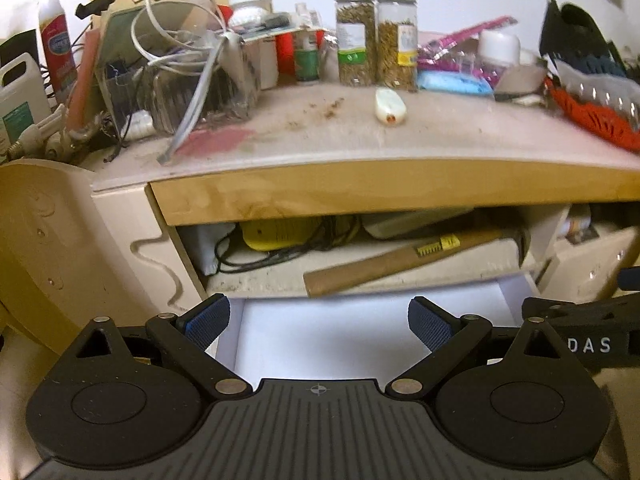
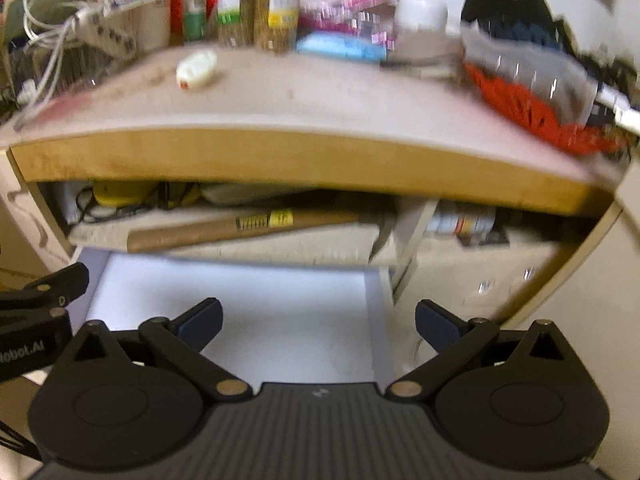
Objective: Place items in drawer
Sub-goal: 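Raise the left gripper toward the white plastic item on the bench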
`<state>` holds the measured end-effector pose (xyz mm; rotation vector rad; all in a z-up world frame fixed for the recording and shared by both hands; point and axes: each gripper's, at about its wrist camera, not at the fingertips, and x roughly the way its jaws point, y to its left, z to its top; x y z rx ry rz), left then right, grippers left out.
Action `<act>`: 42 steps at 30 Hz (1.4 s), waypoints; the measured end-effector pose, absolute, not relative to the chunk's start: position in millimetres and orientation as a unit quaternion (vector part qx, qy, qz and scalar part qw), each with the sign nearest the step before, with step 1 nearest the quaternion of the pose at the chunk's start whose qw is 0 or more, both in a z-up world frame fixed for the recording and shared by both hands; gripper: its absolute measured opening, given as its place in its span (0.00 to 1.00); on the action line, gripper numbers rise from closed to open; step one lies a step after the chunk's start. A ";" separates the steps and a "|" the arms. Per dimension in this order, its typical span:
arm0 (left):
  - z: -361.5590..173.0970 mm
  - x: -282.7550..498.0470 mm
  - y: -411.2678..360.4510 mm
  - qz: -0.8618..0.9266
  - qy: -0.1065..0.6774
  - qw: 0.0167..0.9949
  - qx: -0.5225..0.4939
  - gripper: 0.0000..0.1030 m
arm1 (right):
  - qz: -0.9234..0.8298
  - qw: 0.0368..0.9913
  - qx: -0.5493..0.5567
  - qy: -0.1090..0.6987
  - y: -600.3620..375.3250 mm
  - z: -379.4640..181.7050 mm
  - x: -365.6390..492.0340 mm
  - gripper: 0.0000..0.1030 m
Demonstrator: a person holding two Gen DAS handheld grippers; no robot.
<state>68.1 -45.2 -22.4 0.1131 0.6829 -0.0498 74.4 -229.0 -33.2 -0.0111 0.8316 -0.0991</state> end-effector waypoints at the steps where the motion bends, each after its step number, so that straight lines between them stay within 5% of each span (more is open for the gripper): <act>1: -20.1 69.5 -44.0 -0.023 0.331 0.942 0.051 0.96 | -0.049 0.918 -0.009 0.393 -228.6 -29.0 74.3 1.00; 13: 4.5 65.7 -41.1 -0.029 0.266 0.962 0.052 0.96 | -0.039 0.960 -0.041 0.275 -222.6 13.3 64.0 1.00; 42: 30.2 69.1 -34.9 -0.046 0.227 0.972 0.033 0.96 | -0.060 0.979 -0.008 0.196 -234.7 40.1 52.3 1.00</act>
